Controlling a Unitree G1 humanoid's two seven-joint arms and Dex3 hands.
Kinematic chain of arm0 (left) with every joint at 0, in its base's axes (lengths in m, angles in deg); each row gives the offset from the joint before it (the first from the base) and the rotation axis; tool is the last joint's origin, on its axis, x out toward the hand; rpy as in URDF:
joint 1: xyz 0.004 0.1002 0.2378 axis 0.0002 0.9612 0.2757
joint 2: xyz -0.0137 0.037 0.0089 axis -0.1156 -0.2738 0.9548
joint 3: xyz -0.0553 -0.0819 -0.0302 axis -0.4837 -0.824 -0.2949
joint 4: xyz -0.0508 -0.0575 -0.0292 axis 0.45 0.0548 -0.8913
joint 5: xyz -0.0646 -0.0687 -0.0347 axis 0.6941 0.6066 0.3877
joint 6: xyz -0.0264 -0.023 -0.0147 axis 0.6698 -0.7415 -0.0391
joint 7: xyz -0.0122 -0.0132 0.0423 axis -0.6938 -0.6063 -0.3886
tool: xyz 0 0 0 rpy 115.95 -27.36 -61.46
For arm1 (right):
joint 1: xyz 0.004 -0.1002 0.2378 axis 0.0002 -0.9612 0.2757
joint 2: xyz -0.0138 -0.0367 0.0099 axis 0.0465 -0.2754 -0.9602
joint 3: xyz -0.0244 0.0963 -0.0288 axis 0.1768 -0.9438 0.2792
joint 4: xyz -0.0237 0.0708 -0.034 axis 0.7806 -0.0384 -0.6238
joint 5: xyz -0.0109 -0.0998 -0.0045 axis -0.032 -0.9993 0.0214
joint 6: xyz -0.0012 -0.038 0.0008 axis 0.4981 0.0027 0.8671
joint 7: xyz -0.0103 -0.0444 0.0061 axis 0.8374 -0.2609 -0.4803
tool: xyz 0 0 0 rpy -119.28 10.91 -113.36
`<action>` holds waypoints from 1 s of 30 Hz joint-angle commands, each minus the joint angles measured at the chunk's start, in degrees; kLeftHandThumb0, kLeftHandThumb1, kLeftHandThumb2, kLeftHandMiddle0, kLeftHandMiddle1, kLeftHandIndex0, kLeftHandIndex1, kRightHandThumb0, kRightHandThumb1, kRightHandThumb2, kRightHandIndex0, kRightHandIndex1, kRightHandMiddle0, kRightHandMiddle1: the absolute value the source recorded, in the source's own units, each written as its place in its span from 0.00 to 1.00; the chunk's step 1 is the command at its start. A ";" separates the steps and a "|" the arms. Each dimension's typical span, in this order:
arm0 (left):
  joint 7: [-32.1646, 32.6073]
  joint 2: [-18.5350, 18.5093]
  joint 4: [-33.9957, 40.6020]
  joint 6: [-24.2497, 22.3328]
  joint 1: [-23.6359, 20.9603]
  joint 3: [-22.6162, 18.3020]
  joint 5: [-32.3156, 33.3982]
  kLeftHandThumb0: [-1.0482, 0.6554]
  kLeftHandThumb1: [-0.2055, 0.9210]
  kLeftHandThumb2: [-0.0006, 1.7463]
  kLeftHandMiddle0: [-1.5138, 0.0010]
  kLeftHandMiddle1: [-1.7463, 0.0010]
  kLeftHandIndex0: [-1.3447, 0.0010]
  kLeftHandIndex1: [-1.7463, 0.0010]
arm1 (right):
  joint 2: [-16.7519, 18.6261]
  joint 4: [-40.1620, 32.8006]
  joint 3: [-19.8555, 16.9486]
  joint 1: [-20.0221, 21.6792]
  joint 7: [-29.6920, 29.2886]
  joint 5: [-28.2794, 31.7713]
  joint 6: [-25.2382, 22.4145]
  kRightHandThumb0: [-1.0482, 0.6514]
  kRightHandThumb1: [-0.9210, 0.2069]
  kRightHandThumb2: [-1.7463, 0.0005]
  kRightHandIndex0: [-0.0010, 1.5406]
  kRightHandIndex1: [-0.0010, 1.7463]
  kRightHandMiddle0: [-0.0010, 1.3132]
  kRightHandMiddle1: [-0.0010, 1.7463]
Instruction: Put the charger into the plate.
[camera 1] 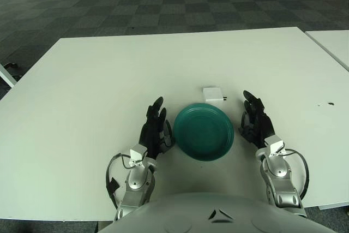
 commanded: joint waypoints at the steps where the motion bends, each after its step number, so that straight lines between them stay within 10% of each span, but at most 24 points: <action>1: 0.71 1.11 -0.37 -0.71 0.13 0.27 0.08 0.08 1.00 0.65 0.80 0.99 1.00 0.73 | -2.28 3.33 -2.24 5.55 -1.60 -1.43 -3.40 0.09 0.00 0.46 0.10 0.01 0.00 0.30; 12: 0.85 1.31 -0.69 -0.98 -0.13 0.41 0.66 0.07 1.00 0.65 0.80 1.00 1.00 0.71 | -10.82 4.55 -0.88 22.57 -7.01 -16.82 -12.39 0.12 0.00 0.51 0.14 0.01 0.00 0.35; 20: 0.02 1.10 -1.62 0.00 -0.62 0.57 1.38 0.08 1.00 0.64 0.80 1.00 1.00 0.69 | -13.08 2.58 7.60 29.25 -5.82 -30.58 -21.34 0.14 0.00 0.61 0.16 0.01 0.00 0.35; 30: -0.20 0.91 -1.82 1.12 -0.67 0.42 2.41 0.09 1.00 0.61 0.82 1.00 1.00 0.70 | -19.41 10.27 15.46 36.72 0.45 -37.68 -18.27 0.17 0.00 0.67 0.13 0.00 0.00 0.30</action>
